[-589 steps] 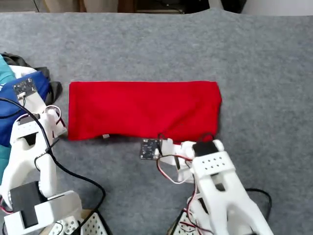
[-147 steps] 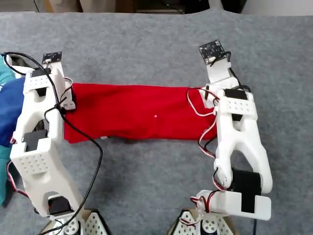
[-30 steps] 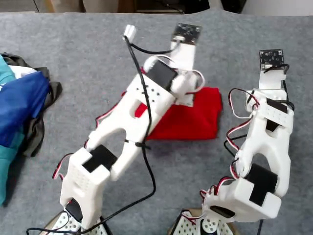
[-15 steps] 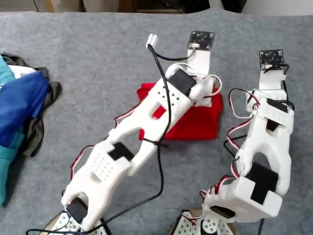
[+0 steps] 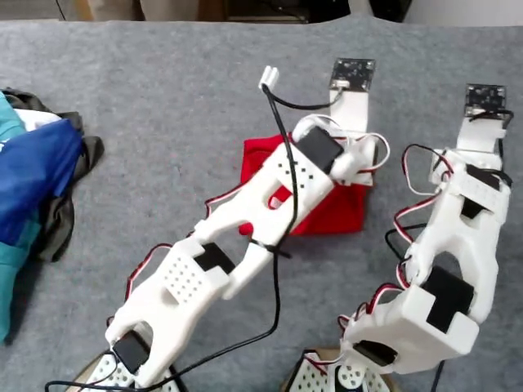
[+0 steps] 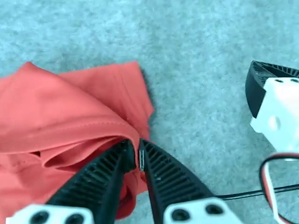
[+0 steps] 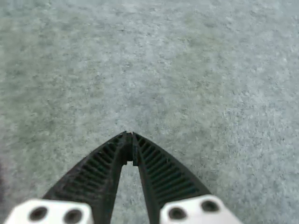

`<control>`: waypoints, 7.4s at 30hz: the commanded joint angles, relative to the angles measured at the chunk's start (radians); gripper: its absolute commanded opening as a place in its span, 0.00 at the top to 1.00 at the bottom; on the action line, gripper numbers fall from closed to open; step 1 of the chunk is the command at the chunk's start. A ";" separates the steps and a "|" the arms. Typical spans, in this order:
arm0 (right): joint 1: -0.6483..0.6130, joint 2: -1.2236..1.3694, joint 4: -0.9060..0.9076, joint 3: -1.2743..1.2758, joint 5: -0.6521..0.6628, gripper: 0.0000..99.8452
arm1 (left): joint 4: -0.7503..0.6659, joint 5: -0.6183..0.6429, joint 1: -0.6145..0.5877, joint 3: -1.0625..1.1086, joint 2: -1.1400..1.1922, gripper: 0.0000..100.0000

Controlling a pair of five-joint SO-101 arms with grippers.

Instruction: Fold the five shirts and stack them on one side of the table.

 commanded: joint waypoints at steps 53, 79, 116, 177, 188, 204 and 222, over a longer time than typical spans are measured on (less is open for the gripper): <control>-0.605 -0.045 0.876 -0.647 0.388 0.99 | 0.433 0.041 -0.784 -0.081 -0.054 0.98; -0.415 0.076 1.036 -0.409 0.615 1.00 | -0.107 -0.034 -0.784 0.838 -0.200 0.98; -0.736 0.479 1.223 -1.052 0.399 0.86 | -0.109 -0.035 -0.810 0.819 -0.193 0.98; -0.720 0.727 1.220 -1.164 0.414 0.86 | -0.140 -0.034 -0.809 0.829 -0.191 0.98; -0.720 0.782 1.217 -1.164 0.443 0.88 | -0.141 -0.034 -0.809 0.830 -0.191 0.98; -0.647 0.773 1.309 -1.322 0.436 1.00 | -0.141 -0.034 -0.809 0.830 -0.191 0.98; -0.443 0.303 1.274 -0.705 0.532 1.00 | -0.138 -0.035 -0.809 0.830 -0.191 0.98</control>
